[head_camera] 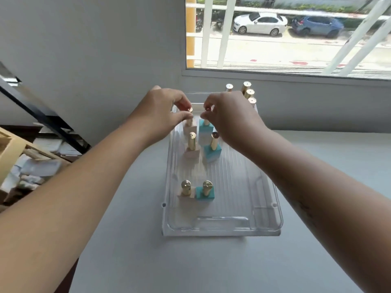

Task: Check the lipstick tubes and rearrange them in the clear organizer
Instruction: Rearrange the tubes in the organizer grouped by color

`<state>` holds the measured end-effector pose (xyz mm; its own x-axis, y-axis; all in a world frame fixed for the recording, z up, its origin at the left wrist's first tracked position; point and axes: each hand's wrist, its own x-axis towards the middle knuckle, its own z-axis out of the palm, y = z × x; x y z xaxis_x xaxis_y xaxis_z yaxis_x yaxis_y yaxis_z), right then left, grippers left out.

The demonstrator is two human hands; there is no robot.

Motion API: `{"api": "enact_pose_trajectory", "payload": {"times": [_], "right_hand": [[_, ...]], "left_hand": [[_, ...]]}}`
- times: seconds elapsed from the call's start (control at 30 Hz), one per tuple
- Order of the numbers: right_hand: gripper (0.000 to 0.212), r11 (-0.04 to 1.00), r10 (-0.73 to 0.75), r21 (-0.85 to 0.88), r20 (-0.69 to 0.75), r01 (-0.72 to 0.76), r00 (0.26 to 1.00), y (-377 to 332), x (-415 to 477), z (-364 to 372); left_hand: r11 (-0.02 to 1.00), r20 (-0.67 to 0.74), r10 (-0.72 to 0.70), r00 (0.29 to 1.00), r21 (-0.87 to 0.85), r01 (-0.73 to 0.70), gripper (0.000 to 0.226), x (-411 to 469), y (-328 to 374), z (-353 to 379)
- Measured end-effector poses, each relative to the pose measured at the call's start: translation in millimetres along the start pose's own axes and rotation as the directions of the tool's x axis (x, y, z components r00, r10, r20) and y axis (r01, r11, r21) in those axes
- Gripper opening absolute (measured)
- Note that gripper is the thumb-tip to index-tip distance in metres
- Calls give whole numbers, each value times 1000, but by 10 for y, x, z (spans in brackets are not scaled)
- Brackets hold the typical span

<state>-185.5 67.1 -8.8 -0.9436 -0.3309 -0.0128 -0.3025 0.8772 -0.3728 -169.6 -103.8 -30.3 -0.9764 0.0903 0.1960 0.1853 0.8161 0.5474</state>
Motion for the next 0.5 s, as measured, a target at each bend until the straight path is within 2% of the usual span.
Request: {"api": "enact_pose_trajectory", "payload": {"times": [0.13,0.23,0.5], "right_hand": [[19,999,47,8,26,-47,999,-101,116,-68],[15,998,69,0,-36,-69,997,-157,265,-27],[17,977,161,-125,-82,-171,984,-253,613,130]], "left_hand": [[999,18,48,999,3,-48,11,150,-76,-69],[997,36,76,996,21,-77,11,277,-109,-91],[998,14,8,1000,-69,-7,6,492,-294,-47]]}}
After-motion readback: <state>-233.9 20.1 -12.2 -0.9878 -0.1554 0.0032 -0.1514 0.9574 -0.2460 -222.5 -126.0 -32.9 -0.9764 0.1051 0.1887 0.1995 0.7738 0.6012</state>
